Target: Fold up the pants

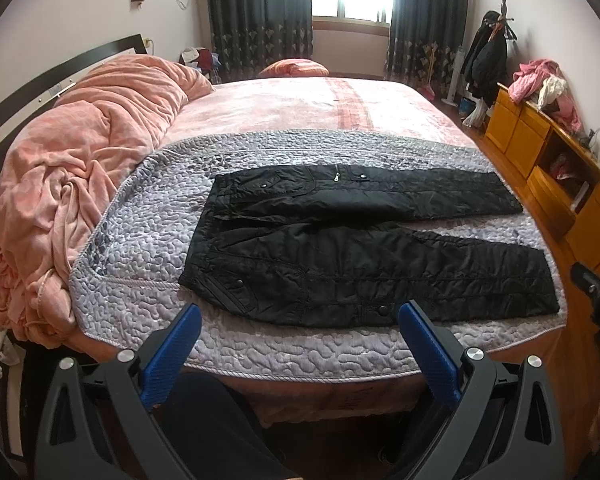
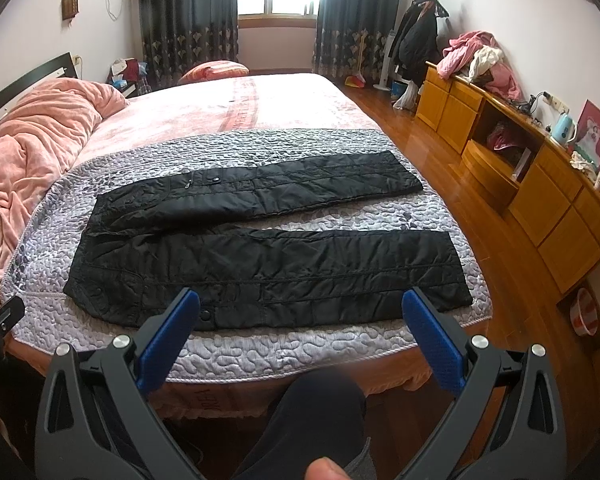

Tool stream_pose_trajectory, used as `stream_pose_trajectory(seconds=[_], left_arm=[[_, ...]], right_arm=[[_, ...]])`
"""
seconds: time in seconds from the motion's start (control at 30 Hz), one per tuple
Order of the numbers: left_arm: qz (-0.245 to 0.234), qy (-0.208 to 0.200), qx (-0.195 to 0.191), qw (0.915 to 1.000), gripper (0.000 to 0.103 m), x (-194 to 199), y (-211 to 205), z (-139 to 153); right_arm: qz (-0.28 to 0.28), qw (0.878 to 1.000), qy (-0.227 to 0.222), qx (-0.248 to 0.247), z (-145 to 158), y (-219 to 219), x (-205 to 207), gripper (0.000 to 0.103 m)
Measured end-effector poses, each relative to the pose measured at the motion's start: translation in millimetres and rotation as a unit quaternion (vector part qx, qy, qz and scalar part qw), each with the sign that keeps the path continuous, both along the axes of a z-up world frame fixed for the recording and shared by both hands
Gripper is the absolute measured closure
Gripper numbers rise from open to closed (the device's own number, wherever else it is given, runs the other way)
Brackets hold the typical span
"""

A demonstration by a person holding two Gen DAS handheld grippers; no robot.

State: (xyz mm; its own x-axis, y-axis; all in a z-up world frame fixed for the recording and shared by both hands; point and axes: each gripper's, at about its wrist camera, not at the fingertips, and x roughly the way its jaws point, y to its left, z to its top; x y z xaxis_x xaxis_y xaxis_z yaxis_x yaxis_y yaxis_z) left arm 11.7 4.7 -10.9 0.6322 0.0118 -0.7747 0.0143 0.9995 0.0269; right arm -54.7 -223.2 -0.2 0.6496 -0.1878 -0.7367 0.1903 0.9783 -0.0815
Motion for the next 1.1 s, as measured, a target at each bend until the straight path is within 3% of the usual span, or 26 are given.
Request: stream_pose_trajectory(seconds=[0.07, 0.13, 0.2, 0.27, 0.3, 0.37, 0.43, 0.47, 0.53, 0.6, 0.63, 0.73, 0.8, 0.87, 0.97, 1.1], left_arm=[[-0.034, 0.028, -0.016, 0.9989, 0.004, 14, 4, -24], [-0.078, 0.079, -0.060, 0.9920, 0.004, 30, 15, -55], [-0.064, 0.123, -0.112, 0.9839, 0.004, 51, 44, -93], [-0.028, 0.127, -0.131, 0.9829, 0.018, 66, 76, -117], [-0.010, 0.132, -0.151, 0.9797, 0.022, 75, 96, -129], [0.020, 0.138, -0.221, 0.9651, 0.023, 90, 138, -150], [0.062, 0.145, -0.308, 0.9382, 0.023, 103, 182, -174], [0.077, 0.143, -0.328, 0.9307, 0.023, 109, 198, -182], [0.099, 0.131, -0.340, 0.9261, 0.026, 118, 217, -196], [0.116, 0.117, -0.377, 0.9116, 0.035, 130, 236, -212], [0.123, 0.114, -0.384, 0.9080, 0.041, 137, 242, -220], [0.156, 0.135, -0.354, 0.9122, 0.044, 157, 252, -242], [0.185, 0.154, -0.344, 0.9078, 0.042, 166, 259, -257], [0.198, 0.157, -0.355, 0.9002, 0.034, 174, 262, -265], [0.199, 0.155, -0.355, 0.9002, 0.027, 182, 262, -268], [0.193, 0.175, -0.360, 0.8957, 0.031, 190, 256, -282]], right_arm=[[0.004, 1.000, -0.006, -0.018, -8, -2, 5, 0.002], [0.018, 1.000, -0.004, -0.014, -22, -8, 14, 0.002], [0.035, 0.999, -0.018, 0.020, -37, -26, 23, 0.003], [0.034, 0.998, -0.017, 0.051, -53, -44, 33, 0.003], [0.024, 0.997, 0.008, 0.072, -67, -57, 42, 0.003], [0.007, 0.991, 0.043, 0.128, -95, -84, 55, 0.003], [-0.008, 0.985, 0.058, 0.160, -113, -101, 59, 0.004], [-0.014, 0.983, 0.064, 0.171, -122, -108, 61, 0.006], [-0.023, 0.981, 0.065, 0.182, -140, -120, 64, 0.013], [-0.032, 0.975, 0.079, 0.206, -159, -128, 66, 0.038], [-0.033, 0.968, 0.091, 0.233, -170, -134, 68, 0.041], [-0.036, 0.955, 0.108, 0.273, -186, -140, 70, 0.041], [-0.037, 0.950, 0.115, 0.286, -192, -142, 69, 0.033], [-0.040, 0.951, 0.114, 0.286, -193, -143, 66, 0.028], [-0.040, 0.948, 0.107, 0.299, -198, -150, 64, 0.025], [-0.067, 0.934, 0.108, 0.335, -214, -178, 65, 0.023]])
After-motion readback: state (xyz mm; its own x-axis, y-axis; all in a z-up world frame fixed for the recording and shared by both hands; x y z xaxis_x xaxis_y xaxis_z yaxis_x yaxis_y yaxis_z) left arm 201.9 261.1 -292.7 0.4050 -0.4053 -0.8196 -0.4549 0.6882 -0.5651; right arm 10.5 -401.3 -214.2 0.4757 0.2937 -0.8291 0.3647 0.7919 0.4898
